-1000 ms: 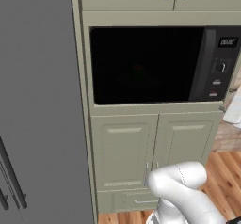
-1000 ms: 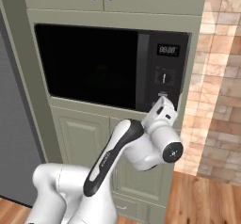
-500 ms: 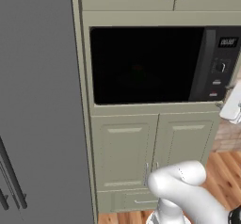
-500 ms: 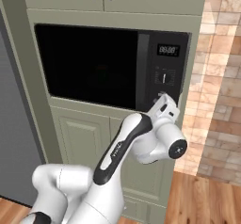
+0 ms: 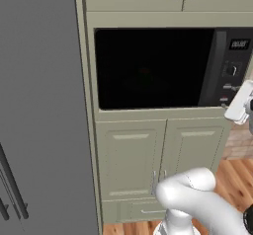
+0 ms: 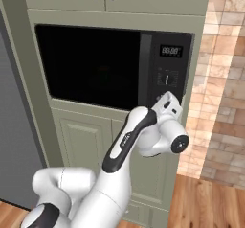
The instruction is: Place the microwavable item in the microwave. Then, close the microwave door and press the start button.
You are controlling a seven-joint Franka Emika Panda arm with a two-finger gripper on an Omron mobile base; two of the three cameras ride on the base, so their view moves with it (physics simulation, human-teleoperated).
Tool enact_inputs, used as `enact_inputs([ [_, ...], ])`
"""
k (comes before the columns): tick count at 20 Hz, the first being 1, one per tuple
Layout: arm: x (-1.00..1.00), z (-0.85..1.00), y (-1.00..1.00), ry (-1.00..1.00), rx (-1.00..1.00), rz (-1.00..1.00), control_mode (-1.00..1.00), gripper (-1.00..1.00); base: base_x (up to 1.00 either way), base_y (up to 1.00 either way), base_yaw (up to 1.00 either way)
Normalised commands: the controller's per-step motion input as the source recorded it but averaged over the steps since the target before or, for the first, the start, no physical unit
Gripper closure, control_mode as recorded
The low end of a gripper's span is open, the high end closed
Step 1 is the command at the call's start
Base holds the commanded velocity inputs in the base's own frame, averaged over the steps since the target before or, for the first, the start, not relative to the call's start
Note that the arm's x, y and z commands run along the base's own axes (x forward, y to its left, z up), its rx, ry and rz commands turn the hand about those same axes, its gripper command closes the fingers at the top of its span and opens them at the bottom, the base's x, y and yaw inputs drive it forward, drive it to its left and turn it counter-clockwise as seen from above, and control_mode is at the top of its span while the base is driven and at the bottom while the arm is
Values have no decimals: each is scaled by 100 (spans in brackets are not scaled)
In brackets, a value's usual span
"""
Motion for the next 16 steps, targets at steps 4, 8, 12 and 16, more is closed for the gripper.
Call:
enact_inputs([
  [4, 29, -10, 0, 0, 4, 0, -100, -100, 0, 0, 0],
  [8, 27, -12, -1, 0, 4, 0, -100, -100, 0, 0, 0],
  [12, 29, -7, -8, 0, 4, 0, -100, -100, 0, 0, 0],
  [16, 30, -9, -9, 0, 3, 0, -100, -100, 0, 0, 0],
])
